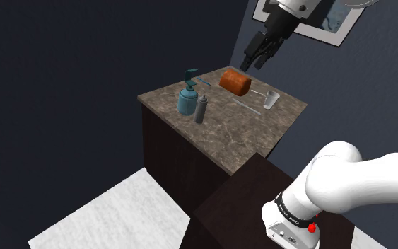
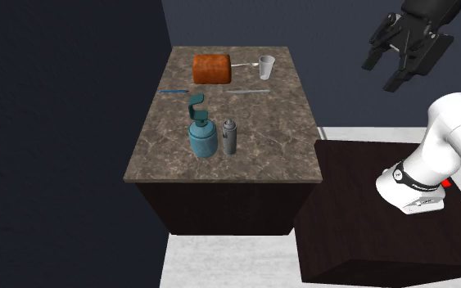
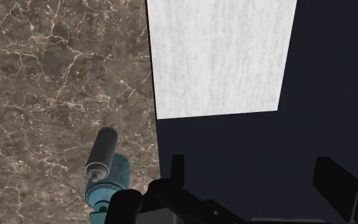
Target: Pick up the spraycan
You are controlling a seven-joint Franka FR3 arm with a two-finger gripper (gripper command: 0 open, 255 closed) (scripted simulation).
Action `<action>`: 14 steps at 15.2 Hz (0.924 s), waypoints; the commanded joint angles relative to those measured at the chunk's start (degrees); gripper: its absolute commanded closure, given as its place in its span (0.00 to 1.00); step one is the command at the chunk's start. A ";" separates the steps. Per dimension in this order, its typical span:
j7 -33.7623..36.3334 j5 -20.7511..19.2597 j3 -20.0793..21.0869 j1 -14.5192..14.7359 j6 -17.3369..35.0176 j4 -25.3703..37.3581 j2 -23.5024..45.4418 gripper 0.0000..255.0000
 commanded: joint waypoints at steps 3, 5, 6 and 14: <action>-0.96 -0.61 -0.76 -0.33 2.17 0.14 3.44 0.00; -1.88 -1.17 -1.52 -0.64 4.26 0.53 7.04 0.00; -2.33 -1.43 -1.90 -0.80 5.26 0.82 8.88 0.00; -5.73 -2.86 -4.86 -1.89 12.16 5.32 24.62 0.00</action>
